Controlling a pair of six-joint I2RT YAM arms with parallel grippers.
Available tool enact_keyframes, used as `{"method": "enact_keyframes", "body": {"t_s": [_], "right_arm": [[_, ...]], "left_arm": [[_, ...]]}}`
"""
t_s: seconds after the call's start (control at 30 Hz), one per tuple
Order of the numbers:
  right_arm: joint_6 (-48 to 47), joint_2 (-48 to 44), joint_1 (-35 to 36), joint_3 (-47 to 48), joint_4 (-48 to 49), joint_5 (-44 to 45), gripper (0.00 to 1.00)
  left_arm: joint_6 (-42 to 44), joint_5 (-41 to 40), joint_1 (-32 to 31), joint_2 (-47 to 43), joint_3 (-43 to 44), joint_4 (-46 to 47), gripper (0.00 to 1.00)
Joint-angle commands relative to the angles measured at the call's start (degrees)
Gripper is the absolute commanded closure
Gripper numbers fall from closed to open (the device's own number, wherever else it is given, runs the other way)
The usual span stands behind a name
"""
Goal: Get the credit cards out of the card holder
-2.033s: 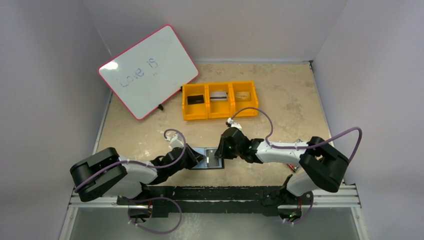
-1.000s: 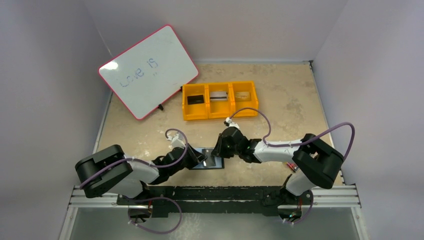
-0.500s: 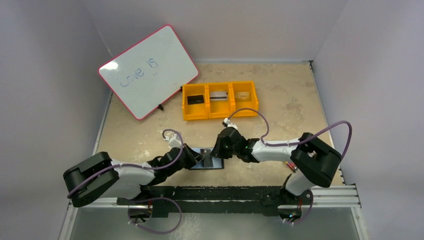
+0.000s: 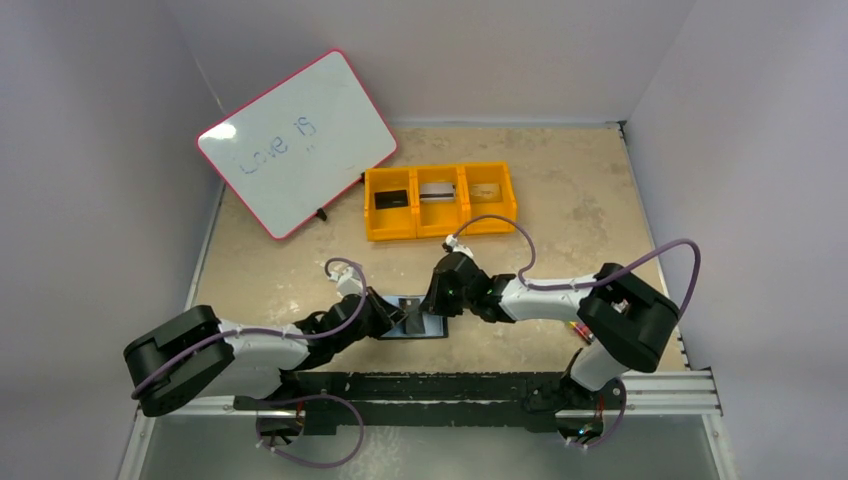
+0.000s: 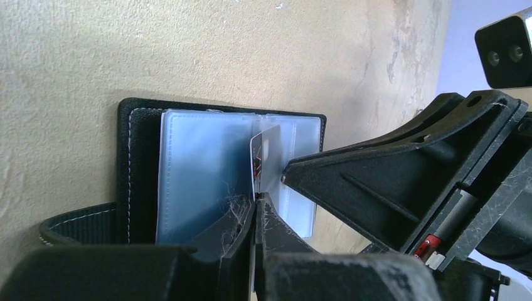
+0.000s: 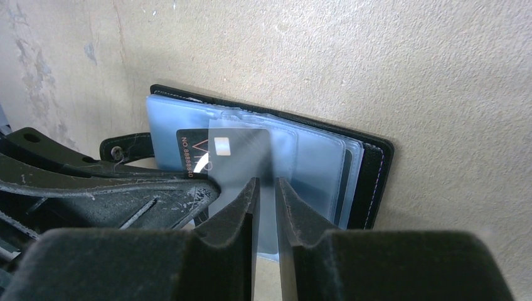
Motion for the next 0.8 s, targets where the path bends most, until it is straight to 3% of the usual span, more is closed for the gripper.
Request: {"method": "enact_keyframes", "body": {"t_s": [0.0, 0.47, 0.77], "right_arm": [[-1.57, 3.14, -0.11, -0.31, -9.47, 5.55, 0.82], [-1.77, 2.94, -0.11, -0.45, -9.6, 5.34, 0.78], [-0.9, 4.91, 0.16, 1.29, -15.74, 14.5, 0.78]], "left_arm": [[4.33, -3.1, 0.01, 0.1, 0.68, -8.05, 1.0], [5.56, -3.65, 0.04, 1.82, 1.48, -10.28, 1.0], [6.15, -4.62, 0.07, 0.01, 1.87, -13.33, 1.0]]}}
